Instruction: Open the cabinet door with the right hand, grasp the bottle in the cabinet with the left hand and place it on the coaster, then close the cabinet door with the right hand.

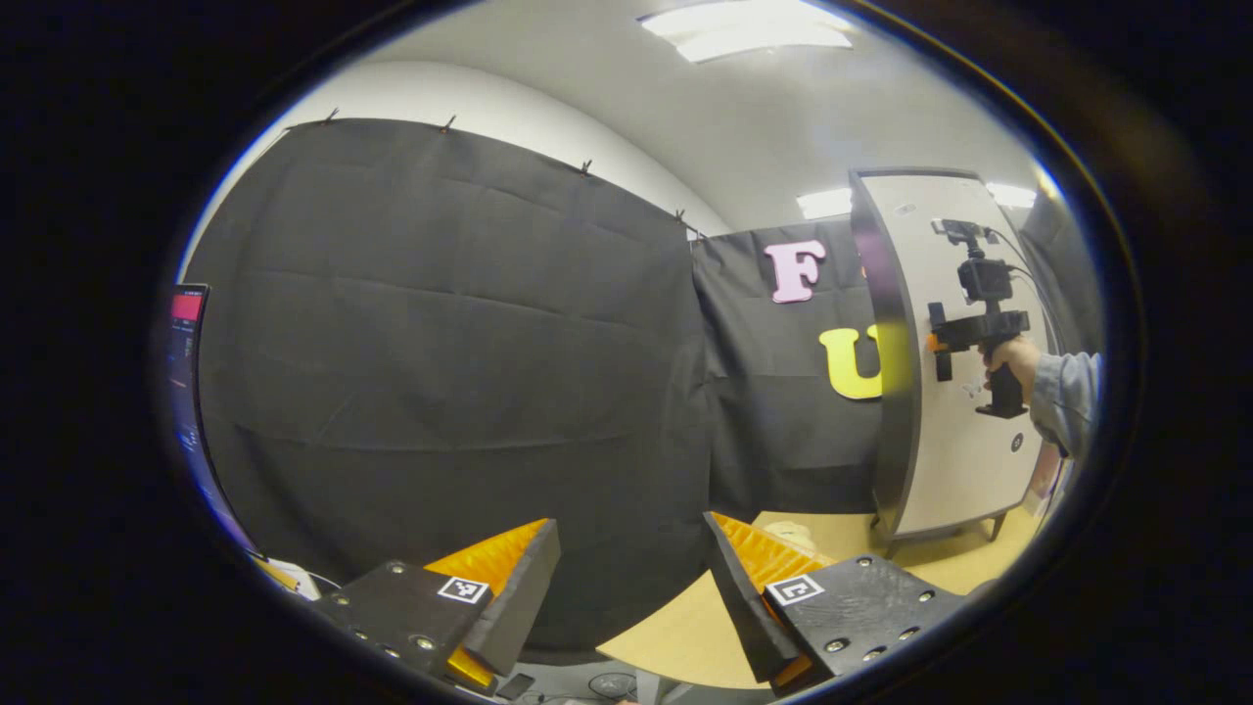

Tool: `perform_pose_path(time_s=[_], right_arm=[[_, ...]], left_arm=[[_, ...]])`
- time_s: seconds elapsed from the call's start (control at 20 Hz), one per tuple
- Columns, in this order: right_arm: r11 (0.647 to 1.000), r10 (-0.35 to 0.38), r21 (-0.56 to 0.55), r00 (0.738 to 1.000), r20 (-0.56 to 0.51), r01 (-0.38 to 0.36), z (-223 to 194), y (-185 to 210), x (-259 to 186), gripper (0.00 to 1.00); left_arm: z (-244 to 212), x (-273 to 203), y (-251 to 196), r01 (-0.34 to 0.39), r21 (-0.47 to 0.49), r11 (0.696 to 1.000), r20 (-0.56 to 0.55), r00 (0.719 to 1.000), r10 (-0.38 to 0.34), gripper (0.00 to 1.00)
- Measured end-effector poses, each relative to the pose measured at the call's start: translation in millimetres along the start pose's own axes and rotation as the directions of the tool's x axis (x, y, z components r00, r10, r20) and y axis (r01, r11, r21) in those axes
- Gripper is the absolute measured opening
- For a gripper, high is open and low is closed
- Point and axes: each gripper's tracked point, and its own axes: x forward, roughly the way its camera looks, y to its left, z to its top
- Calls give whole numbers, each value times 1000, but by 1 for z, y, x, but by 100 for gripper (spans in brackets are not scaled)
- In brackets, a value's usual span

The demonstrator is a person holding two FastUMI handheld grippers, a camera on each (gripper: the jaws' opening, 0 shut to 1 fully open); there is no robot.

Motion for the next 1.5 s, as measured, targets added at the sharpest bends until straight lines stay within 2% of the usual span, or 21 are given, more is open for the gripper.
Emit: perform_pose_path(time_s=[0.1, 0.15, 0.25, 0.65, 0.9, 1.5], right_arm=[[999, 32, 20, 999, -29, -32, 0, 2, -4, 23], [999, 39, 8, 998, -40, -38, 0, 2, -6, 21], [999, 52, -7, 998, -46, -52, 0, 3, -10, 19], [983, 182, 25, 982, -59, -181, 2, 3, -28, 18], [964, 267, 41, 961, -77, -264, -2, -1, -30, 18], [933, 360, 60, 928, -94, -356, 0, -12, -50, 19]], left_arm=[[-4, 6, -5, 16, -12, 1000, -10, 1000, -16, 88], [-3, 7, -11, 25, -17, 1000, -9, 1000, -25, 85], [1, 11, -20, 45, -19, 999, -1, 999, -45, 87], [12, 19, -75, 138, -12, 990, 20, 990, -138, 87], [22, 20, -116, 201, -10, 980, 37, 979, -201, 87], [29, 28, -209, 324, -18, 946, 47, 945, -323, 88]])
